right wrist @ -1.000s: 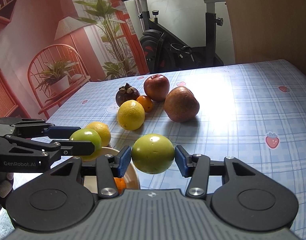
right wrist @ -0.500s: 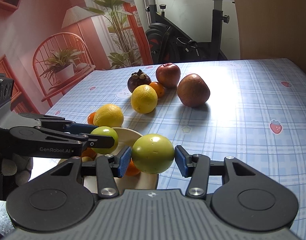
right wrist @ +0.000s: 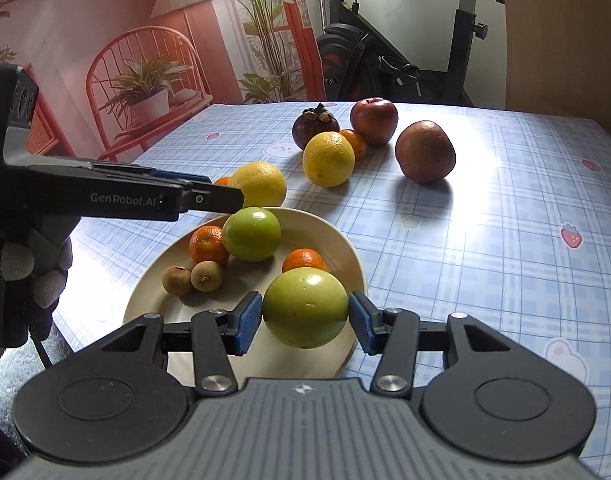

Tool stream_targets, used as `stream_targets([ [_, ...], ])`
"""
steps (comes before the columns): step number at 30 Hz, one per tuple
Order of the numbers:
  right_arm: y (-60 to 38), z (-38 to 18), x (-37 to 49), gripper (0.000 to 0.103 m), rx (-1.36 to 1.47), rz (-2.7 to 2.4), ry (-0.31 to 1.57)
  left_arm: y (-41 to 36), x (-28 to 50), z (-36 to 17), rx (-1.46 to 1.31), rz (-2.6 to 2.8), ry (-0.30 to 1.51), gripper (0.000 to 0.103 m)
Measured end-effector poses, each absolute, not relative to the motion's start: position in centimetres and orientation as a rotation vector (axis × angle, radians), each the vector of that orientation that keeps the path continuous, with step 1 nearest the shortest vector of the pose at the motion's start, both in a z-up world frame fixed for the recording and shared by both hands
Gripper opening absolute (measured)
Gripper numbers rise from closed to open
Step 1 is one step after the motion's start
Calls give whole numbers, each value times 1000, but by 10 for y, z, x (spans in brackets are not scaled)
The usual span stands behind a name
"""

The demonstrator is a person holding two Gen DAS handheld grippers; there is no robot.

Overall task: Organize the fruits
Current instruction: 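Carry both green apples over the cream plate and open both tools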

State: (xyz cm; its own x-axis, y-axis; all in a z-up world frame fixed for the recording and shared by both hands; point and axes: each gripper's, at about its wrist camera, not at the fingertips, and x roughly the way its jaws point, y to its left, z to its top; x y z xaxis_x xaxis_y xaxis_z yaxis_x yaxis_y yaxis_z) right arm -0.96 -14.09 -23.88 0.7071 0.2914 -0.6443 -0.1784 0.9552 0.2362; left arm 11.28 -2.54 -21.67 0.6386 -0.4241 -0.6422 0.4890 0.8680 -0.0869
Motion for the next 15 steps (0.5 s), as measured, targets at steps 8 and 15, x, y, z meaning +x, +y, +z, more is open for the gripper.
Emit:
stream_targets([
  [8,-127,-245,8,51,115,273,754,4,107,-205,39,-389,662,57],
  [15,-113,-248,26,51,56,301,742,12,104,-202,44,-338,638,63],
])
